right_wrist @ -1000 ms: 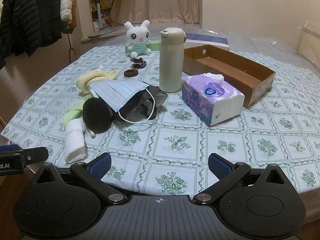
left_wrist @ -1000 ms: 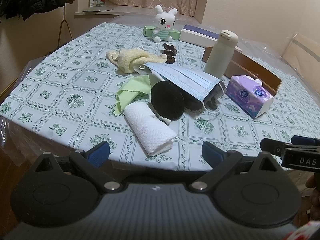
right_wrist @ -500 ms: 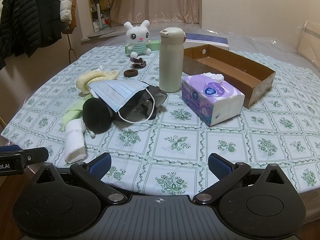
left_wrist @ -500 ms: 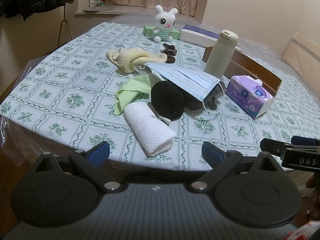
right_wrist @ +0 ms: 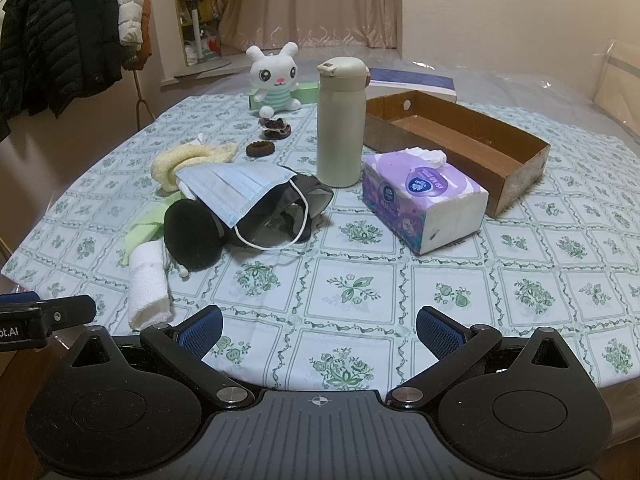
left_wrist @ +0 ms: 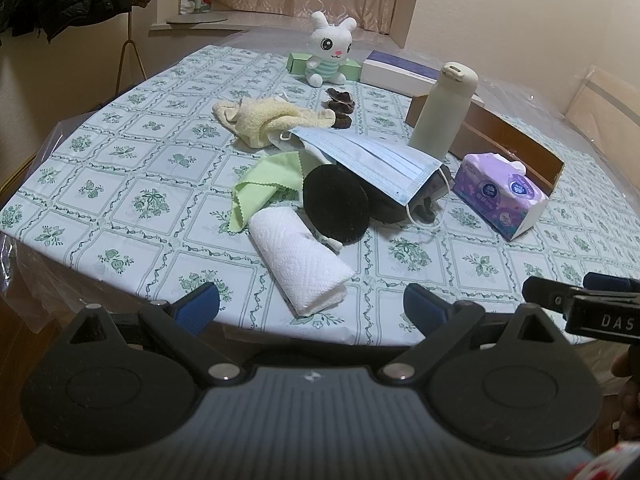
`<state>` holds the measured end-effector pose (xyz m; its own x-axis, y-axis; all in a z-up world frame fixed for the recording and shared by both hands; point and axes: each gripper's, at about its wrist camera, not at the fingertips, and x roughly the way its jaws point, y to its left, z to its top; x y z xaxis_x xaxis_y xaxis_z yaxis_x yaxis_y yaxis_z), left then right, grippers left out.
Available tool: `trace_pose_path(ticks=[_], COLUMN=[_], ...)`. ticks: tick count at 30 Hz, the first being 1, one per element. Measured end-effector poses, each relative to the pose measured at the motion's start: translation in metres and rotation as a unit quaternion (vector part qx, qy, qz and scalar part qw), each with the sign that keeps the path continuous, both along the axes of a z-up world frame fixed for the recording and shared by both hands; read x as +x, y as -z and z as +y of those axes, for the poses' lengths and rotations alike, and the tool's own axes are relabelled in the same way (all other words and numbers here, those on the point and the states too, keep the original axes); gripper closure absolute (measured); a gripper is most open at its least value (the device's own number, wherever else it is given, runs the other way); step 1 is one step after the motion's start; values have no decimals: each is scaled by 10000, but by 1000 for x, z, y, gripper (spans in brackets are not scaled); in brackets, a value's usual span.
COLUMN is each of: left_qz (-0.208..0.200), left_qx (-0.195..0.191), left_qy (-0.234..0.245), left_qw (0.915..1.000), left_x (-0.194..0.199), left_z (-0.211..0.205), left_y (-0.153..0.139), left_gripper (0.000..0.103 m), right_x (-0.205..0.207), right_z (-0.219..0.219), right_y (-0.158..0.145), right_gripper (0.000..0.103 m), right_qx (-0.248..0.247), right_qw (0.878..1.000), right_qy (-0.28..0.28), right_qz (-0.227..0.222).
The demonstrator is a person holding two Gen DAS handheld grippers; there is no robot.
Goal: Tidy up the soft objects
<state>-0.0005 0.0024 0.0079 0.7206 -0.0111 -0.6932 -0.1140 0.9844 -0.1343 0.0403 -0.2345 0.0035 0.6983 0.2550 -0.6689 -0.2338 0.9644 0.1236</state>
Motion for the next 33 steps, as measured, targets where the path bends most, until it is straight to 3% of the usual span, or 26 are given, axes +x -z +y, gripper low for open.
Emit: trace_pose_path(ticks=[14, 33], left_qz=[40, 539], left_qx=[53, -448], left_qy=[-8, -162], left_qw=[10000, 9974], left_x=[25, 100], left_z=[11, 27], left_y=[12, 69], left_gripper=[7, 26], right_x=[18, 72], right_z=[10, 30], right_y=[9, 48], right_gripper=[0, 1], right_qx=[116, 74], right_qw=[9998, 9981], right_qy=[-161, -604], right_qz=[-95, -15])
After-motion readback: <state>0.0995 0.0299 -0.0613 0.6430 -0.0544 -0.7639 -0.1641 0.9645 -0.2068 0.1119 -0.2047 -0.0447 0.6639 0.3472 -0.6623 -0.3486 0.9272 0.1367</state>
